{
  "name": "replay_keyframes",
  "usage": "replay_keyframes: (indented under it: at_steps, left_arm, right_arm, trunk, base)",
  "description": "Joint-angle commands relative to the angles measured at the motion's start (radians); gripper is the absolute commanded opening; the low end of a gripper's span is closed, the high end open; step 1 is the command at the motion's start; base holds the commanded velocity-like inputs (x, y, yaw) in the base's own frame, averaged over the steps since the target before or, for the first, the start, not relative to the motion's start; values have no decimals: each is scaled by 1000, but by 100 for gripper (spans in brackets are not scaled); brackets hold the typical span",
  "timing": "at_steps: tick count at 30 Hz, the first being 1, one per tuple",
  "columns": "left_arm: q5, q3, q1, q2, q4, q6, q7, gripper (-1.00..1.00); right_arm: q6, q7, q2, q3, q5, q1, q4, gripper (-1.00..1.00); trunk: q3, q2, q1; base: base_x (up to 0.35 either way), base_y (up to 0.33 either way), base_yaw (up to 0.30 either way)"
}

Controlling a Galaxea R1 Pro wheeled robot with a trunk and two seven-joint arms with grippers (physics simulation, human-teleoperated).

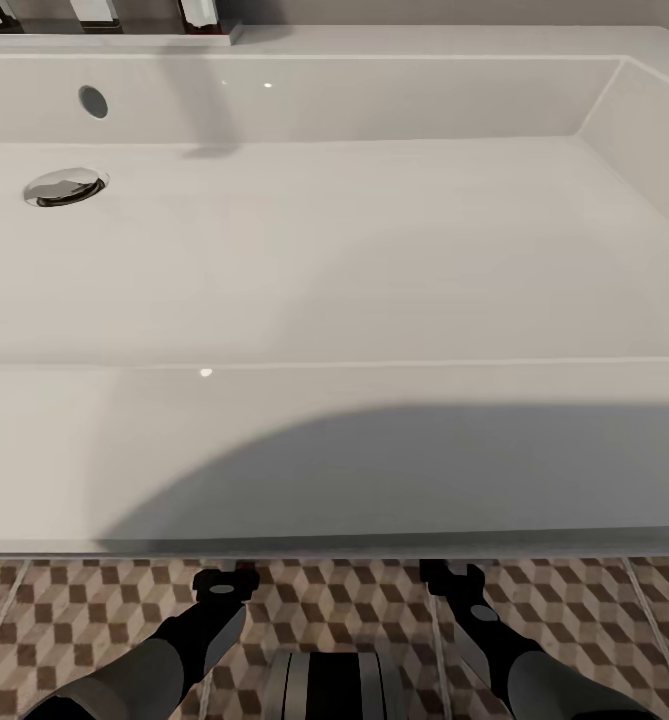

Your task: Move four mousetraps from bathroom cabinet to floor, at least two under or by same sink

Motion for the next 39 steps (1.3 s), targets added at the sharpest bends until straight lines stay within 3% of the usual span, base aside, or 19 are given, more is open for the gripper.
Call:
replay_keyframes:
  at_steps: [1, 39]
  left_arm:
    - [4, -8, 0, 1, -2, 6, 7, 100]
    - [6, -7, 0, 6, -27, -7, 8, 100]
  right_arm:
    - [-4, -3, 0, 5, -7, 0, 1, 100]
    - [-4, -3, 1, 6, -1, 0, 1, 100]
  trunk:
    - [-1, 0, 0]
    - [-1, 0, 0]
  base:
    - [0, 0, 0]
    - [0, 0, 0]
